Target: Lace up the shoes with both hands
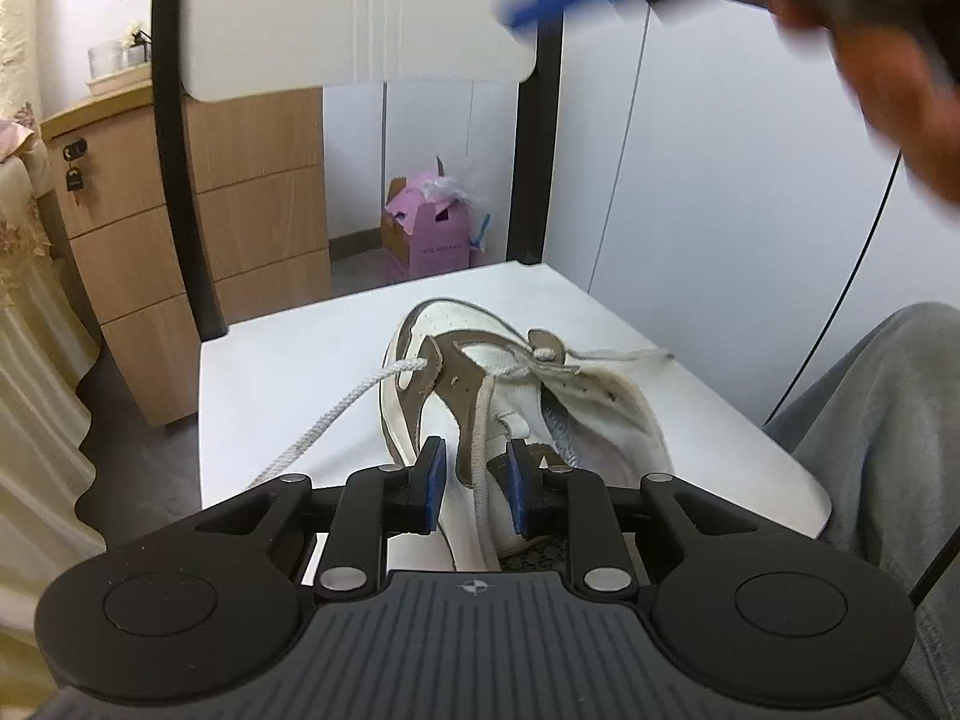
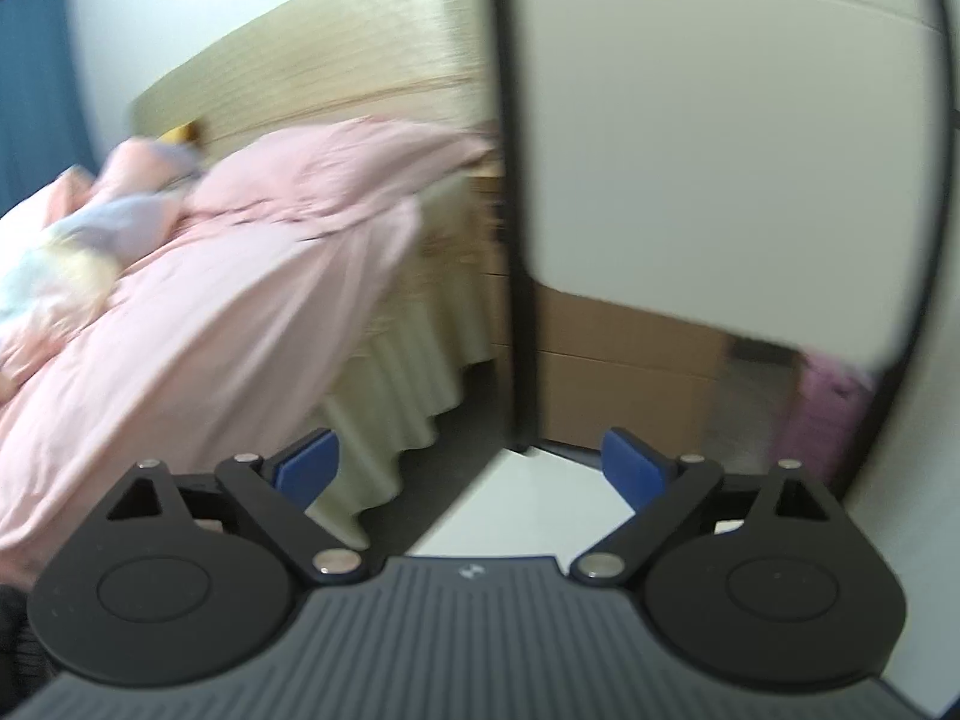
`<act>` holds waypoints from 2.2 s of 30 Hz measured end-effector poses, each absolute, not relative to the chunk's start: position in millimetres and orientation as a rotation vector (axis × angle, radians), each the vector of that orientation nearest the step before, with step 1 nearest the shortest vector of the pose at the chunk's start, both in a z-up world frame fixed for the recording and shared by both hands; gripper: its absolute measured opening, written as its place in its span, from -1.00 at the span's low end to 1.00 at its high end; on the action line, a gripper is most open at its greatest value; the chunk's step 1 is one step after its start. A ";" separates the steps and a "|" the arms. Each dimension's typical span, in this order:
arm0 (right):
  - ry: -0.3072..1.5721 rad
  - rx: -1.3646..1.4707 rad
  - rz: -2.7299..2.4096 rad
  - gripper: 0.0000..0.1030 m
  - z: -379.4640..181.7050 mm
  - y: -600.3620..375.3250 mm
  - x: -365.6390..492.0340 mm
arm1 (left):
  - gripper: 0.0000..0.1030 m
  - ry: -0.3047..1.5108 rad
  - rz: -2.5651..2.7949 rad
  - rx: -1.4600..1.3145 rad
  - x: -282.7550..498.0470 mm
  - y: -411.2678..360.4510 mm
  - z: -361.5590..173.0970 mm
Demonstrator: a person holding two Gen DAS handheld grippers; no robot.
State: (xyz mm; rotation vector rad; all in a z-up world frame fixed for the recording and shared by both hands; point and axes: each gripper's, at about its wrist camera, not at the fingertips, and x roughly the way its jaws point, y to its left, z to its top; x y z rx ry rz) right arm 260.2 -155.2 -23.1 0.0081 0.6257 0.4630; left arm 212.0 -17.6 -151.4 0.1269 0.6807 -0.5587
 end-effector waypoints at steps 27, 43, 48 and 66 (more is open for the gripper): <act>0.751 0.310 0.273 -0.45 -155.2 -200.1 206.9 | -0.82 0.695 -0.302 0.118 211.1 -30.5 -157.1; 0.599 0.474 0.197 -0.05 -131.6 -287.0 174.2 | -0.82 0.735 -0.211 0.108 194.4 -38.8 -158.2; 0.665 0.591 0.066 -0.06 -145.3 -327.0 177.8 | -0.83 0.767 -0.125 0.110 195.0 -50.6 -162.2; 0.766 1.137 0.182 0.20 -208.1 -345.1 225.7 | -0.80 0.802 -0.087 0.032 194.5 -63.0 -165.0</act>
